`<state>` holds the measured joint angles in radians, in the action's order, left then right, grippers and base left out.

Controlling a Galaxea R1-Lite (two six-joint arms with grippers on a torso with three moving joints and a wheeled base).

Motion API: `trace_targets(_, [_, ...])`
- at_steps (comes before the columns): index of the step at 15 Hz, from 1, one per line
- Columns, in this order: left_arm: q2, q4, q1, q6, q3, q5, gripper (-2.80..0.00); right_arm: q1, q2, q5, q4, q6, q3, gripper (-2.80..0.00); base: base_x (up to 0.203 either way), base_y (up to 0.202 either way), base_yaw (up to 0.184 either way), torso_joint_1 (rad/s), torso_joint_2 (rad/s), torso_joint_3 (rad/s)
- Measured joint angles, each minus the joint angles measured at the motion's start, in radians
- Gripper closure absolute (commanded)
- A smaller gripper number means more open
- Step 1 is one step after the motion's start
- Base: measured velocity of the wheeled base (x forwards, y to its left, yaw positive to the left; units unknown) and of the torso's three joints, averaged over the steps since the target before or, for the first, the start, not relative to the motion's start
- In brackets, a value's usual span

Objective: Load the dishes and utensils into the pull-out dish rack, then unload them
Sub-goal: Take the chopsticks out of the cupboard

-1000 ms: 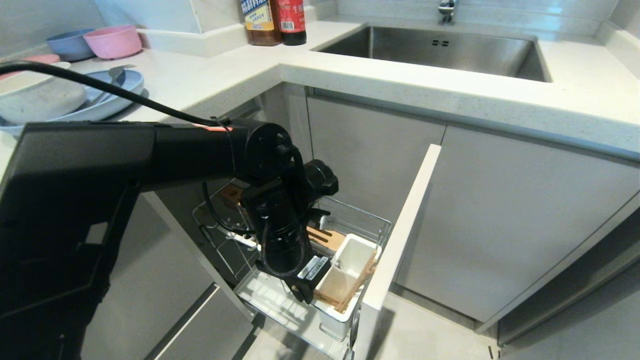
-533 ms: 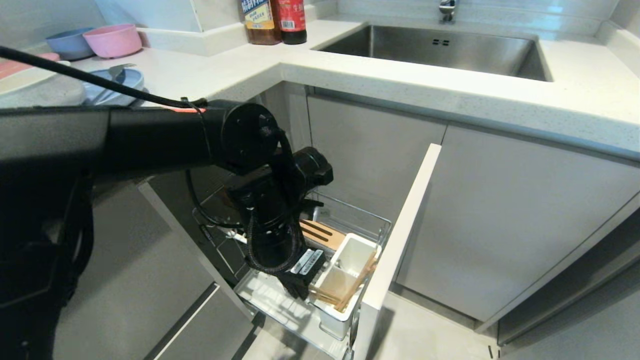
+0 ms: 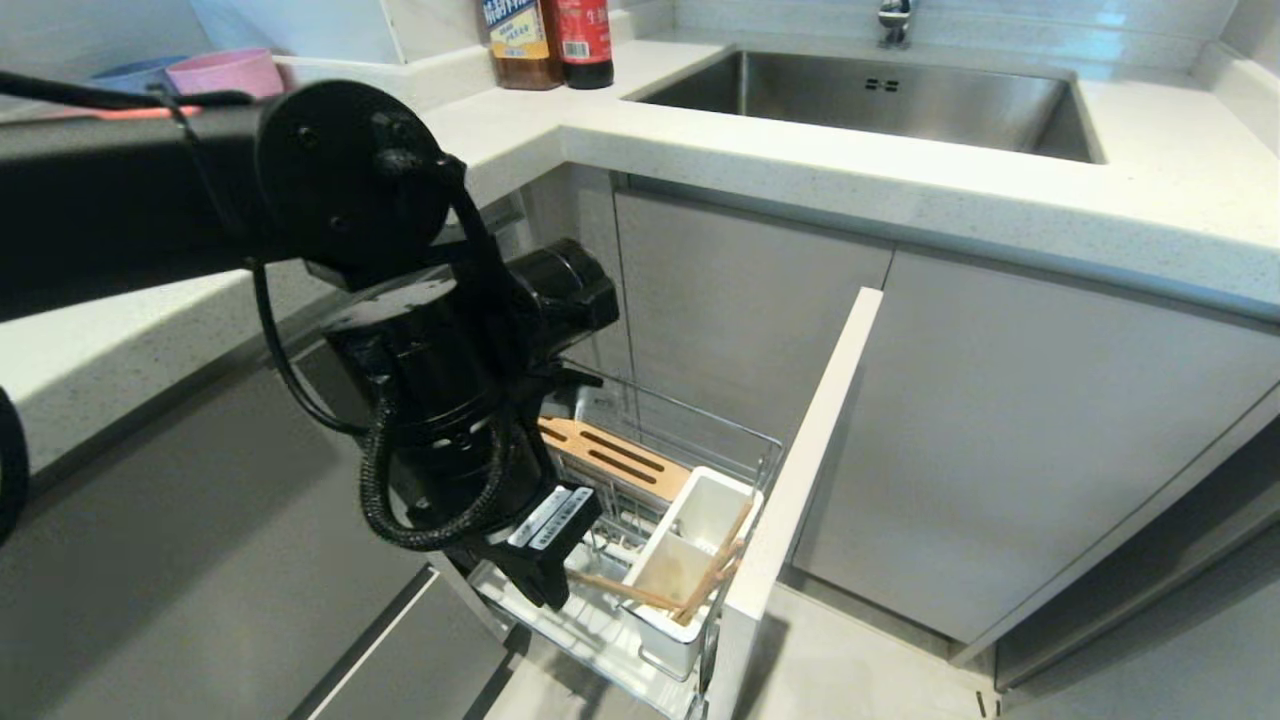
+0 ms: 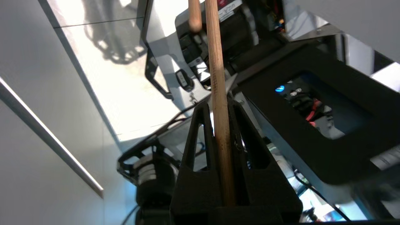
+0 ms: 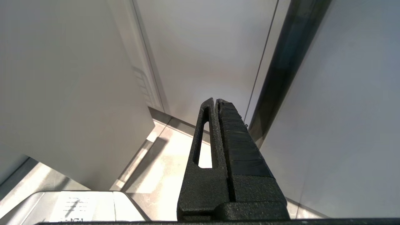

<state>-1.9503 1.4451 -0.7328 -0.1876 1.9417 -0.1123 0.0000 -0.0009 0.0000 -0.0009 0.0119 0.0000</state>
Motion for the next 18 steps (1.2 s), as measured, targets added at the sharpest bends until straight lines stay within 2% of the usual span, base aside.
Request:
trace_targets(3, [0.057, 0.003, -0.016, -0.054, -0.001, 0.008, 0.00, 0.000, 0.000, 0.000, 0.000, 0.000, 0.000, 0.00, 0.000, 0.000, 0.000, 0.000, 0.00, 0.000])
trace_targets(8, [0.157, 0.050, -0.031, -0.062, -0.001, 0.067, 0.00, 0.000, 0.000, 0.000, 0.000, 0.000, 0.000, 0.00, 0.000, 0.000, 0.000, 0.000, 0.00, 0.000])
trace_targets(13, [0.253, 0.078, -0.035, -0.067, -0.013, 0.064, 0.00, 0.000, 0.000, 0.000, 0.000, 0.000, 0.000, 0.00, 0.000, 0.000, 0.000, 0.000, 0.00, 0.000])
trace_targets(18, [0.409, 0.052, -0.052, -0.094, -0.022, 0.064, 0.00, 0.000, 0.000, 0.000, 0.000, 0.000, 0.000, 0.00, 0.000, 0.000, 0.000, 0.000, 0.00, 0.000])
